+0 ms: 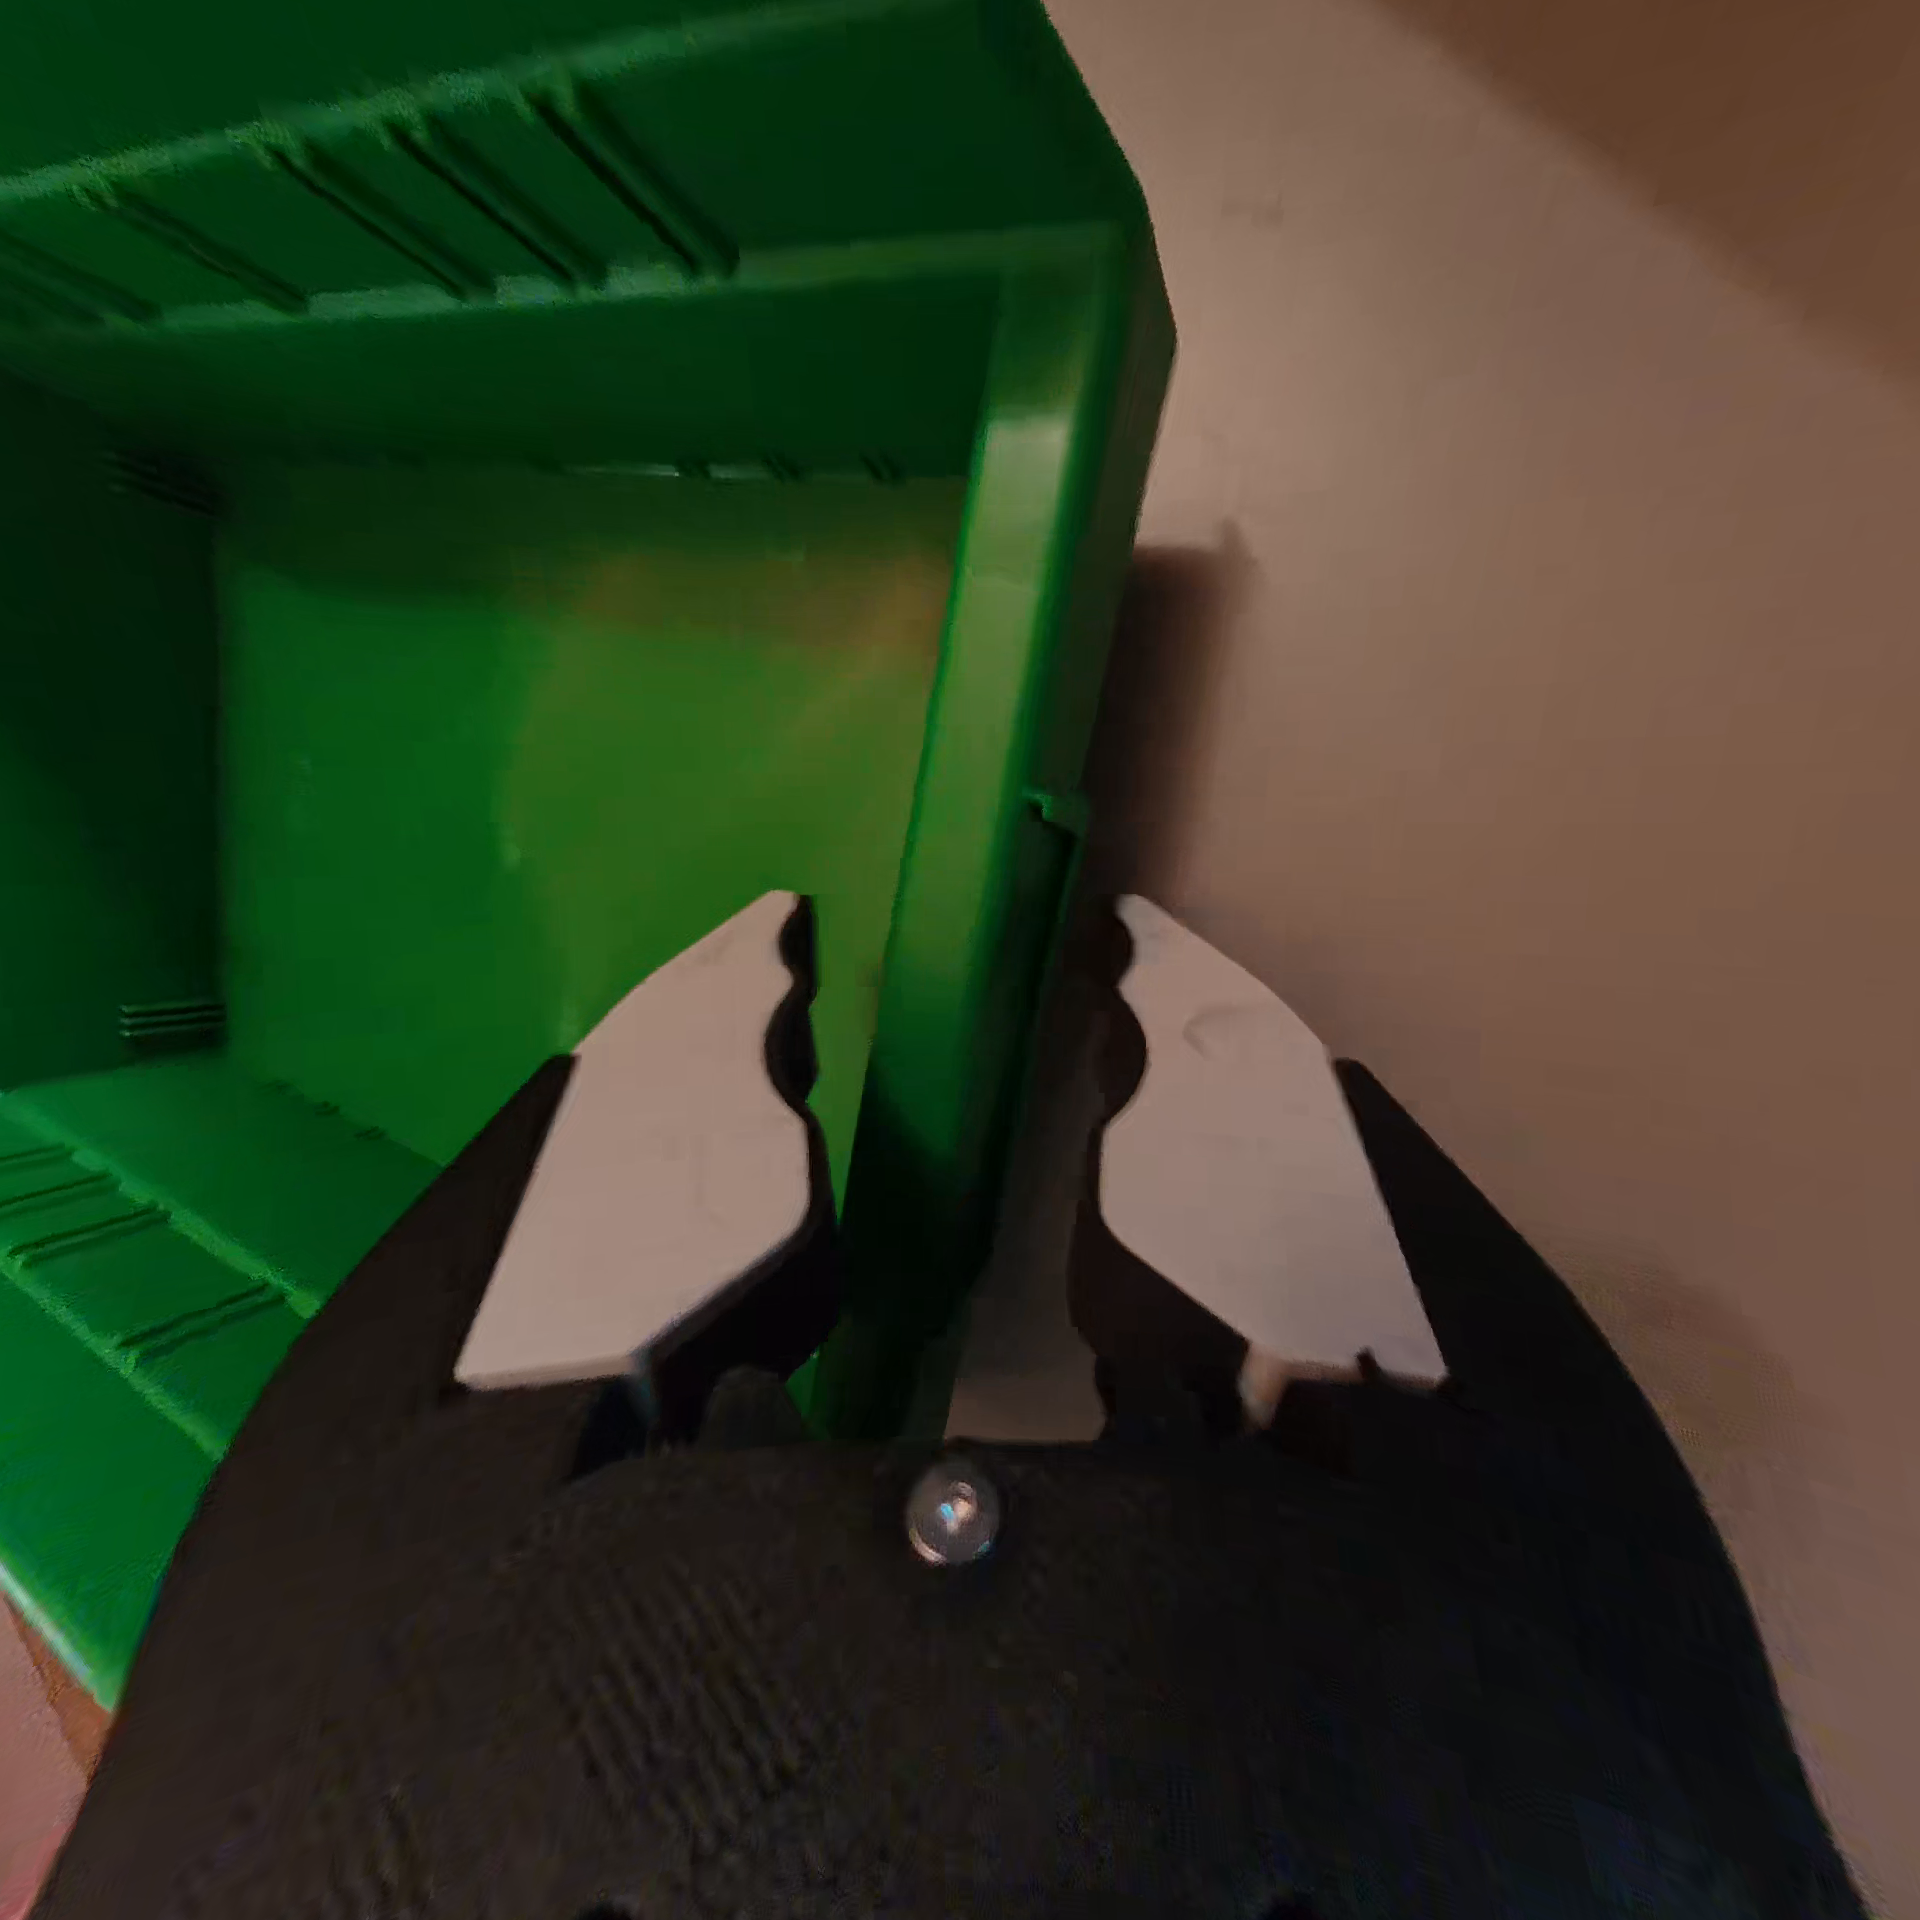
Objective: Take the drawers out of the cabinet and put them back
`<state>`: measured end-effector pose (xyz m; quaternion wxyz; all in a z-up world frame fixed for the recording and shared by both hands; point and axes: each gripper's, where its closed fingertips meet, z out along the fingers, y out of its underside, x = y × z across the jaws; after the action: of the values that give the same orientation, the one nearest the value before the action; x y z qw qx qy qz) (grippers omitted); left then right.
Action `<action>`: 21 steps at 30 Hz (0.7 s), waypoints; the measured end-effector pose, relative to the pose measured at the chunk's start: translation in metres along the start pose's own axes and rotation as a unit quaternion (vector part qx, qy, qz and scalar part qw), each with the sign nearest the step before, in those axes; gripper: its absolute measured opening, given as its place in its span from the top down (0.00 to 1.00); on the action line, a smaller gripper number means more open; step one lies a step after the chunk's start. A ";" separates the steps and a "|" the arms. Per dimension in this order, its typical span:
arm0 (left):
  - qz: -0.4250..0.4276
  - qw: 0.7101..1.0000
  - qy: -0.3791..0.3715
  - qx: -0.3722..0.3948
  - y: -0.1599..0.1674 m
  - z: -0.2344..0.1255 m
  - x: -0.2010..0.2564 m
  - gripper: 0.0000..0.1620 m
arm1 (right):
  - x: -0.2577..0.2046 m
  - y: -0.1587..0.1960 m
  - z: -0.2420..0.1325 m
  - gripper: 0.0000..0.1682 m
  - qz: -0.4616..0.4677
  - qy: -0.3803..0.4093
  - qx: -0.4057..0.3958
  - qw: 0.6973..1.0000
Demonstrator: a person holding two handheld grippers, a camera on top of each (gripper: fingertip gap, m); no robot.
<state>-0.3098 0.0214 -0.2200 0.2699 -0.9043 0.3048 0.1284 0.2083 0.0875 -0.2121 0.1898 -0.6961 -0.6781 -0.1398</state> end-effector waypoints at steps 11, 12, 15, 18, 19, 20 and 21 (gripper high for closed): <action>0.106 0.993 -0.032 0.031 -0.043 0.011 0.026 0.80 | -0.088 -0.044 -0.042 0.83 -0.022 -0.040 0.030 0.999; 0.117 0.992 -0.027 0.038 -0.048 0.010 0.033 0.80 | -0.093 -0.046 -0.044 0.83 -0.023 -0.038 0.029 0.999; 0.157 0.986 -0.014 0.061 -0.060 0.007 0.052 0.80 | -0.108 -0.055 -0.051 0.83 -0.024 -0.046 0.038 0.998; 0.203 0.975 0.003 0.092 -0.070 0.001 0.071 0.80 | -0.117 -0.059 -0.057 0.82 -0.035 -0.035 0.050 0.998; 0.217 0.971 0.007 0.104 -0.072 -0.001 0.076 0.80 | -0.117 -0.058 -0.057 0.82 -0.033 -0.027 0.053 0.998; 0.226 0.967 0.008 0.116 -0.074 -0.004 0.080 0.79 | -0.117 -0.058 -0.060 0.82 -0.023 -0.026 0.065 0.997; 0.226 0.966 0.008 0.129 -0.077 -0.009 0.084 0.78 | -0.118 -0.061 -0.065 0.82 -0.006 -0.031 0.090 0.995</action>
<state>-0.1958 0.0275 -0.2147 0.3461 -0.7706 0.5169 0.1385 0.1468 -0.0465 -0.2033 0.2294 -0.6764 -0.6975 -0.0577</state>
